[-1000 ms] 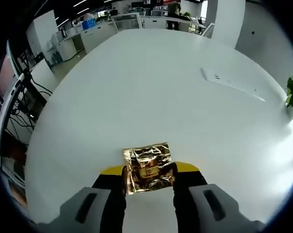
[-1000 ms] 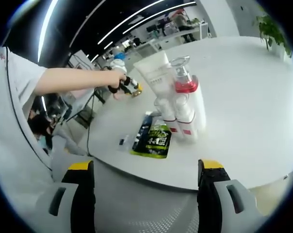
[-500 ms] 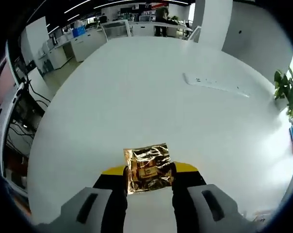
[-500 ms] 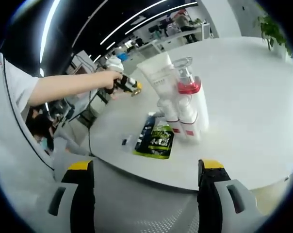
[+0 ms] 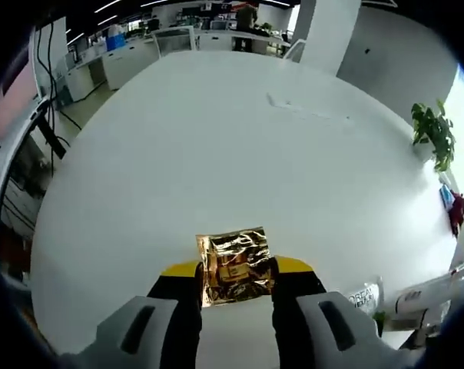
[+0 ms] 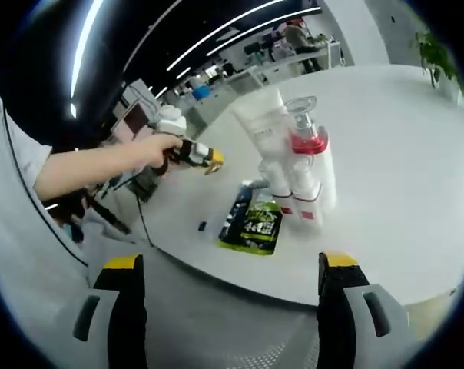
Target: Arrange the skincare products in the storage area until every visible bottle or jar stands upright without overlapping.
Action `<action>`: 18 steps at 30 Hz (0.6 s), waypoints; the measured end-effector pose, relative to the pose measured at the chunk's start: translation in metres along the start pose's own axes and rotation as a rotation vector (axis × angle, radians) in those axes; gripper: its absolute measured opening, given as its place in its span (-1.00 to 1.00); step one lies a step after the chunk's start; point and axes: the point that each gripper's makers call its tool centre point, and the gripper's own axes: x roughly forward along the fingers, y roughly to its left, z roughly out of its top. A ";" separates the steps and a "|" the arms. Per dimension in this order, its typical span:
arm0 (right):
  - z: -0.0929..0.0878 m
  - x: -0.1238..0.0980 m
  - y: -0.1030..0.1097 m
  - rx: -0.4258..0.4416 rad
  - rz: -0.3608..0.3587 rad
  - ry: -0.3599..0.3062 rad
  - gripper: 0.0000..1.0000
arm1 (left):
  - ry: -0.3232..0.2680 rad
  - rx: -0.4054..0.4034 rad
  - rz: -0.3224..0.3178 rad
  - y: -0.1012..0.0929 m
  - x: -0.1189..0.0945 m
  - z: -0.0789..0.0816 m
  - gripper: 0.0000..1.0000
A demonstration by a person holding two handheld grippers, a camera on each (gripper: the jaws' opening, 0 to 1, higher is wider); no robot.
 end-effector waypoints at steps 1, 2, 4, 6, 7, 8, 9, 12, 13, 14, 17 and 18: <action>0.000 0.000 0.000 -0.002 0.000 0.000 0.87 | 0.004 0.010 -0.008 -0.001 -0.001 -0.003 -0.39; 0.000 0.000 0.000 -0.004 0.000 0.000 0.87 | 0.005 0.018 -0.011 -0.005 -0.007 -0.009 -0.39; 0.000 0.000 0.000 -0.006 0.001 -0.001 0.88 | 0.007 0.030 -0.013 -0.007 -0.008 -0.016 -0.40; 0.000 0.000 0.000 -0.009 0.001 -0.002 0.89 | 0.011 0.026 -0.026 -0.012 -0.012 -0.023 -0.40; 0.000 0.000 -0.001 -0.009 -0.002 -0.002 0.89 | 0.010 0.026 -0.029 -0.014 -0.013 -0.025 -0.40; 0.000 0.000 -0.001 -0.010 -0.004 -0.002 0.90 | 0.011 0.029 -0.034 -0.018 -0.015 -0.028 -0.40; 0.000 0.000 -0.001 -0.010 -0.006 -0.005 0.92 | 0.010 0.033 -0.038 -0.021 -0.017 -0.031 -0.40; -0.001 0.000 -0.001 -0.013 -0.010 -0.003 0.95 | 0.010 0.059 -0.046 -0.024 -0.019 -0.035 -0.40; -0.001 0.000 -0.001 -0.015 -0.010 -0.003 0.96 | 0.010 0.061 -0.048 -0.025 -0.019 -0.036 -0.40; -0.001 0.000 -0.001 -0.018 -0.011 -0.003 0.96 | 0.009 0.072 -0.055 -0.030 -0.021 -0.042 -0.39; -0.001 0.000 -0.001 -0.022 -0.013 0.000 0.99 | 0.014 0.105 -0.059 -0.036 -0.025 -0.052 -0.39; -0.001 0.000 -0.001 -0.024 -0.015 0.000 0.99 | 0.014 0.106 -0.062 -0.037 -0.026 -0.056 -0.39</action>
